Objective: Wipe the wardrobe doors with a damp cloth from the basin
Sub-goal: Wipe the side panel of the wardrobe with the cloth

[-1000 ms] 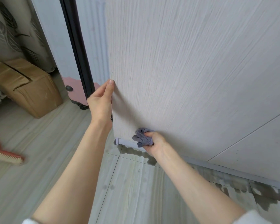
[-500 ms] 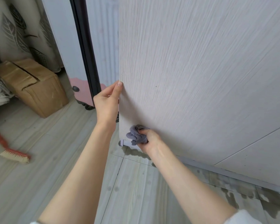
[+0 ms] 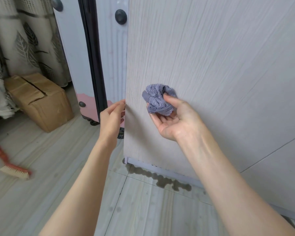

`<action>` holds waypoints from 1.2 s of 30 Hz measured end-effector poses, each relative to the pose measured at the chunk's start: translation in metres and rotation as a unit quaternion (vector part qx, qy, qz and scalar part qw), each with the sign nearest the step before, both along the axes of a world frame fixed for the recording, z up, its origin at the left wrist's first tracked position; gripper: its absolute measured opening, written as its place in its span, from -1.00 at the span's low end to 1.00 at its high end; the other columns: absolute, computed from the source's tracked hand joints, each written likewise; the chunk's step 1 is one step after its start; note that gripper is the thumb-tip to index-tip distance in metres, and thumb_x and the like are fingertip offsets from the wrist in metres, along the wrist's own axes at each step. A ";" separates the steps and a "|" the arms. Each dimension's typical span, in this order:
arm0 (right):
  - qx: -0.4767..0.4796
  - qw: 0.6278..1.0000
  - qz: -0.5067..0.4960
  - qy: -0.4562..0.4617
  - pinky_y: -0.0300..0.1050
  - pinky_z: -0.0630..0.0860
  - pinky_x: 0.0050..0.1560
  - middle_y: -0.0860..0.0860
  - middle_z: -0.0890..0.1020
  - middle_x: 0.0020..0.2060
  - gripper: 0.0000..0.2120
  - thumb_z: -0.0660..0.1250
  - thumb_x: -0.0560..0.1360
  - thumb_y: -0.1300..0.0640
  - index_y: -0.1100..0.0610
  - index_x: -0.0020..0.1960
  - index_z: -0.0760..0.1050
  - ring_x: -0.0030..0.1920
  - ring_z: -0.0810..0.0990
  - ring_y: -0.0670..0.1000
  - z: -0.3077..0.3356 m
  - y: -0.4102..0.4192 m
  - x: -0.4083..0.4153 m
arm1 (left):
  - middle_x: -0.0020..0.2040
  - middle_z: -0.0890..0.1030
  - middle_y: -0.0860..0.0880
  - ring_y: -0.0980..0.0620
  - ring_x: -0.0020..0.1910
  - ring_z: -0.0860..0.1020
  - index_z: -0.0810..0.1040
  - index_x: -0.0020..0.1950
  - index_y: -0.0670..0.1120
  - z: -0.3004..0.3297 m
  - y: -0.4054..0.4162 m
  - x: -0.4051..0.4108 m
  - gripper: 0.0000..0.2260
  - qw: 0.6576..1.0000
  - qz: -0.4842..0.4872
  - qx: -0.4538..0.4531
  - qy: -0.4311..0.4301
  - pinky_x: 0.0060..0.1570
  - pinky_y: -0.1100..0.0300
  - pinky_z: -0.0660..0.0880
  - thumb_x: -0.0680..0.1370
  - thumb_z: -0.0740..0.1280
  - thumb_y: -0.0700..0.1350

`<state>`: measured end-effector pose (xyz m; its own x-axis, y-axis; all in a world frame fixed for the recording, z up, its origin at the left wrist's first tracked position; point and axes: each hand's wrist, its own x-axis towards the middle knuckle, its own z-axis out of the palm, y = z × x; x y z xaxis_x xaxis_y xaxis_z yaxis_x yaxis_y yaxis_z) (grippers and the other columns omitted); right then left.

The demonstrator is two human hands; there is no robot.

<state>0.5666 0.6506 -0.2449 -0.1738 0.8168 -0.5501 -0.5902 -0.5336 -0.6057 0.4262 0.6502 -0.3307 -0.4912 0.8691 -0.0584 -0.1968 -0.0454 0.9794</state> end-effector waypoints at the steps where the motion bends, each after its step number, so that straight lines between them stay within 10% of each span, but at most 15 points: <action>1: 0.010 1.000 0.001 0.000 -0.06 0.58 -0.44 0.12 0.61 -0.53 -0.88 0.37 0.46 0.24 0.26 -0.21 0.49 -0.43 0.61 0.07 0.001 0.000 0.000 | -0.05 0.62 0.03 0.05 -0.03 0.57 0.59 0.19 -0.13 0.001 0.000 0.001 -0.76 1.000 0.003 0.001 -0.006 0.06 0.17 0.49 0.58 0.26 -0.09; 14: -0.122 0.982 0.077 -0.121 -0.05 0.52 -0.17 0.13 0.57 -0.37 -0.91 0.27 0.51 0.32 0.27 -0.18 0.44 -0.37 0.57 0.08 -0.108 -0.003 -0.021 | 0.35 0.45 0.12 0.16 0.31 0.42 0.42 0.38 0.02 -0.002 -0.009 -0.013 -0.67 0.987 -0.112 0.001 0.118 0.38 0.06 0.30 0.63 0.15 0.01; 18: -0.102 0.990 0.071 -0.068 0.03 0.51 -0.08 0.16 0.60 -0.22 -0.91 0.28 0.51 0.34 0.28 -0.18 0.44 -0.07 0.63 0.14 -0.086 0.000 -0.021 | 0.32 0.46 0.13 0.15 0.27 0.43 0.49 0.18 0.18 -0.002 -0.010 -0.020 -0.79 0.987 -0.125 -0.004 0.102 0.36 0.05 0.31 0.62 0.14 0.08; 23: -0.029 0.998 0.035 0.037 0.01 0.56 -0.43 0.19 0.61 -0.28 -0.91 0.38 0.43 0.34 0.30 -0.13 0.47 -0.37 0.61 0.13 -0.022 0.005 -0.032 | 0.24 0.56 0.04 0.11 0.25 0.47 0.53 0.27 -0.01 0.001 -0.007 -0.018 -0.52 0.990 -0.131 -0.009 0.047 0.32 0.00 0.33 0.59 0.03 0.23; 36: -0.002 0.999 0.047 0.017 -0.03 0.57 -0.19 0.12 0.63 -0.46 -0.93 0.35 0.47 0.32 0.26 -0.18 0.48 -0.35 0.62 0.06 -0.036 0.010 -0.058 | 0.08 0.65 0.07 0.12 0.14 0.57 0.60 0.16 0.04 0.007 -0.001 -0.032 -0.52 0.993 -0.113 0.014 0.038 0.24 0.02 0.42 0.52 0.11 0.32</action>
